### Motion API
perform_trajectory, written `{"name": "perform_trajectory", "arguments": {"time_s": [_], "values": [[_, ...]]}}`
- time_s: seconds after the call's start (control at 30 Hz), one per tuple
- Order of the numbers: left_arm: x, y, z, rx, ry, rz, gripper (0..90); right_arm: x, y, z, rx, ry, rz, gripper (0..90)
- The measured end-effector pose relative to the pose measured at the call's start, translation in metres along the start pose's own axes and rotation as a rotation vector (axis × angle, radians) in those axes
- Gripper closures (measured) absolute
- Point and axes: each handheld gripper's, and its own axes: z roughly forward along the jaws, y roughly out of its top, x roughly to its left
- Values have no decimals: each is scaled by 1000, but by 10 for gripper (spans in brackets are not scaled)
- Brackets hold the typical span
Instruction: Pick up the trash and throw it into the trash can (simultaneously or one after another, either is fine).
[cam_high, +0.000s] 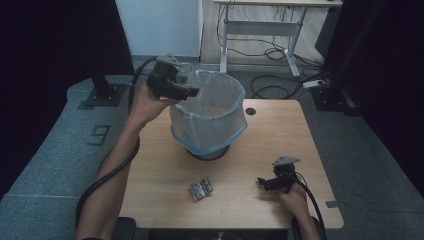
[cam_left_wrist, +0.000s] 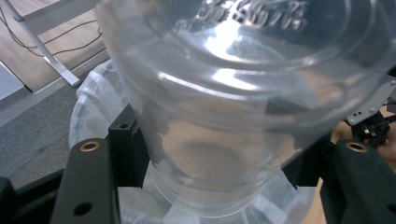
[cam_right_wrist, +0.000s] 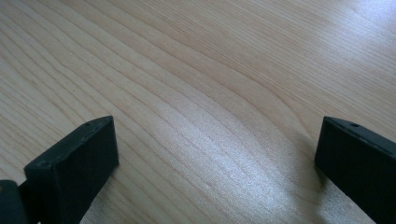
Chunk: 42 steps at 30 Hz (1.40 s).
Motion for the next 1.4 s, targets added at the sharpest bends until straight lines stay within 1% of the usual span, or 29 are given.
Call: {"name": "perform_trajectory", "arguments": {"time_s": [0.03, 0.2, 0.3, 0.33, 0.37, 0.43, 0.47, 0.5, 0.53, 0.57, 0.6, 0.63, 0.7, 0.73, 0.77, 0.8, 0.87, 0.9, 0.93, 0.97, 1.03, 1.07, 1.1, 1.13, 1.17, 1.27, 1.4], "values": [[0, 3, 5, 2, 2, 1, 358, 0, 0, 0, 0, 0, 0, 0], [0, 9, 19, 5, 0, -8, 357, 0, 0, 0, 0, 0, 0, 0], [-1, 11, 29, 18, 3, -5, 355, 0, 0, 0, 0, 0, 0, 0], [-1, 11, 29, 18, 3, -5, 354, 0, 0, 0, 0, 0, 0, 0], [-2, 12, 35, 22, 5, -5, 354, 0, 0, 0, 0, 0, 0, 0], [-2, 13, 42, 28, 10, -4, 353, 0, 0, 0, 0, 0, 0, 0], [-2, 13, 42, 28, 10, -4, 352, 0, 0, 0, 0, 1, 1, 0], [-3, 14, 48, 35, 13, -6, 351, 0, 0, 0, 0, 0, 0, 0], [-3, 14, 48, 35, 13, -6, 350, 0, 0, 0, 0, 0, 0, 0], [-3, 14, 54, 43, 17, -8, 349, 0, 0, 0, 0, 0, -1, 0], [-3, 14, 54, 43, 17, -8, 349, 0, 0, 0, 0, 0, -1, 0], [-4, 14, 60, 52, 14, -14, 349, 0, 0, 0, 0, 0, 0, 0], [-5, 15, 67, 72, 14, -10, 348, 0, 0, 0, 0, 0, -1, 0], [-5, 15, 67, 72, 14, -10, 346, 0, 0, 0, 0, 0, -1, 0], [-5, 15, 73, 94, 17, -9, 345, 0, 0, 0, 0, 0, -1, 0], [-5, 15, 73, 94, 17, -9, 343, 0, 0, 0, 0, 0, 0, 0], [-5, 15, 78, 115, 20, -6, 341, 0, 0, 0, 0, 0, 0, 0], [-5, 15, 80, 124, 19, -5, 335, 0, 0, 0, -1, 1, 0, 0], [-4, 15, 83, 144, 16, -8, 327, 0, 0, 0, 0, 0, -1, 0], [-3, 15, 86, 160, 15, -10, 297, 0, 0, 0, 0, 1, 0, 0], [-3, 15, 88, 165, 22, -14, 255, 0, 0, 0, 0, 0, -1, 0], [-2, 15, 89, 169, 26, -17, 255, 0, 0, 0, 0, 1, 0, 0], [-1, 15, 91, 176, 40, -20, 176, 0, 0, 0, 0, 0, 0, 0], [-1, 15, 91, 176, 40, -20, 150, 0, 0, 0, 0, 0, 0, 0], [-1, 15, 91, 180, 51, -18, 134, 0, 0, 0, 0, 0, -1, 0], [0, 15, 88, 168, 50, -23, 114, 0, 0, 0, 0, 0, -1, 0], [-1, 14, 81, 145, 40, -20, 109, 0, 0, 0, 0, 0, -1, 0]]}}
